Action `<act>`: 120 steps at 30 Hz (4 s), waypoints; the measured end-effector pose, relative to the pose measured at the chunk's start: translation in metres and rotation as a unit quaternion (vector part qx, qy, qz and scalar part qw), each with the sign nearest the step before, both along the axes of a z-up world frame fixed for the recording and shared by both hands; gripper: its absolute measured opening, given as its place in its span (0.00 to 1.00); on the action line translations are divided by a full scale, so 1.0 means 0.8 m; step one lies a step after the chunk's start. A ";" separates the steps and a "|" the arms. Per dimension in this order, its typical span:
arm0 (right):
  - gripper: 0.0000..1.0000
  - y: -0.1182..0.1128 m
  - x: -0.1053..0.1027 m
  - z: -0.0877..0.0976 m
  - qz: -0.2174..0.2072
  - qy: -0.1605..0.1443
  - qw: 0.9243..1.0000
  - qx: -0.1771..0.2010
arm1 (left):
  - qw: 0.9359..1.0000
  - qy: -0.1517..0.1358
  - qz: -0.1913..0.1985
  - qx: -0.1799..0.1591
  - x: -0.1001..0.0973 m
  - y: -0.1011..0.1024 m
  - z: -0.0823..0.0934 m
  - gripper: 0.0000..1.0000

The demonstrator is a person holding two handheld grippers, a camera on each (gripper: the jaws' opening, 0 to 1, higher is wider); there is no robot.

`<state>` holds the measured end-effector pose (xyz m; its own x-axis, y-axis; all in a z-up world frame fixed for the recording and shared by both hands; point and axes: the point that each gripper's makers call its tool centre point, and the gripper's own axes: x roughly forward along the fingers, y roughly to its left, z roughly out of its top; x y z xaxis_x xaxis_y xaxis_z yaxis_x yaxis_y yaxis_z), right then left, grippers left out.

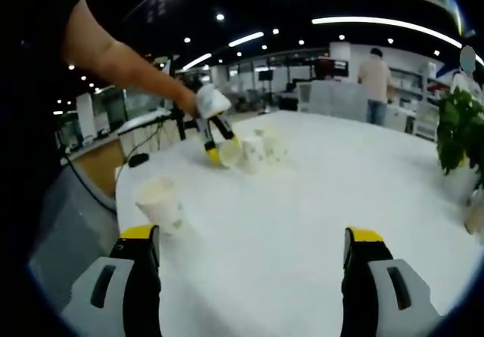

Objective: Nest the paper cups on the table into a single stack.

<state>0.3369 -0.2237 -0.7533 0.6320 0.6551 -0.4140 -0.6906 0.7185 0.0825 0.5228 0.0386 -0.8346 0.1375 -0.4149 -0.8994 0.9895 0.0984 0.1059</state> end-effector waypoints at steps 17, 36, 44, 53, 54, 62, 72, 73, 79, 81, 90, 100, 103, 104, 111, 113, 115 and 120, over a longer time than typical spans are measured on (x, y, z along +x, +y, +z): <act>1.00 0.008 -0.001 0.005 0.007 0.000 1.000 0.000 | 0.968 -0.025 0.174 -0.180 0.028 0.004 0.055 0.43; 1.00 0.014 0.011 0.022 0.007 -0.010 1.000 0.009 | 0.885 -0.061 0.276 -0.370 0.051 -0.012 0.158 0.42; 1.00 0.014 0.015 0.025 0.006 -0.015 1.000 0.007 | 0.836 -0.091 0.305 -0.448 0.068 -0.018 0.210 0.43; 1.00 0.012 0.021 0.030 -0.003 -0.019 1.000 0.014 | 0.825 -0.110 0.300 -0.466 0.069 -0.023 0.226 0.42; 1.00 0.012 0.022 0.030 -0.004 -0.019 1.000 0.013 | 0.825 -0.109 0.298 -0.467 0.069 -0.024 0.227 0.42; 1.00 0.010 0.024 0.032 -0.007 -0.020 1.000 0.015 | 0.826 -0.111 0.285 -0.473 0.063 -0.032 0.235 0.42; 1.00 0.005 0.027 0.035 -0.009 -0.032 0.999 0.010 | 0.831 -0.126 0.264 -0.473 0.045 -0.048 0.246 0.42; 1.00 0.005 0.027 0.036 -0.009 -0.033 0.999 0.009 | 0.832 -0.127 0.261 -0.473 0.043 -0.050 0.248 0.42; 1.00 0.006 0.029 0.042 -0.009 -0.041 0.999 0.012 | 0.832 -0.127 0.250 -0.478 0.028 -0.064 0.257 0.43; 1.00 0.007 0.029 0.045 -0.009 -0.044 0.999 0.015 | 0.832 -0.128 0.246 -0.480 0.022 -0.068 0.261 0.43; 1.00 0.008 0.028 0.049 -0.011 -0.046 0.999 0.021 | 0.832 -0.129 0.235 -0.485 0.004 -0.077 0.271 0.43; 1.00 0.010 0.023 0.057 -0.008 -0.051 0.998 0.024 | 0.833 -0.123 0.224 -0.491 -0.021 -0.089 0.275 0.42; 1.00 0.010 0.022 0.060 -0.009 -0.053 0.998 0.024 | 0.833 -0.124 0.217 -0.493 -0.033 -0.095 0.279 0.42; 1.00 0.010 0.021 0.061 -0.008 -0.053 0.998 0.024 | 0.834 -0.122 0.216 -0.493 -0.035 -0.097 0.279 0.42; 1.00 0.013 0.020 0.064 -0.008 -0.058 0.998 0.024 | 0.835 -0.119 0.202 -0.498 -0.051 -0.107 0.286 0.42; 1.00 0.014 0.019 0.064 -0.007 -0.058 0.998 0.024 | 0.835 -0.119 0.199 -0.500 -0.057 -0.110 0.289 0.42; 1.00 0.015 0.018 0.064 -0.006 -0.058 0.998 0.024 | 0.834 -0.121 0.196 -0.501 -0.061 -0.112 0.291 0.42; 1.00 0.016 0.016 0.065 -0.007 -0.058 0.998 0.025 | 0.830 -0.123 0.189 -0.510 -0.080 -0.118 0.303 0.42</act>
<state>0.3498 -0.2113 -0.7015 0.6831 0.6636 -0.3049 -0.6875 0.7252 0.0379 0.4591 -0.0556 -0.5923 0.5592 -0.8285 -0.0312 0.8280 0.5599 -0.0298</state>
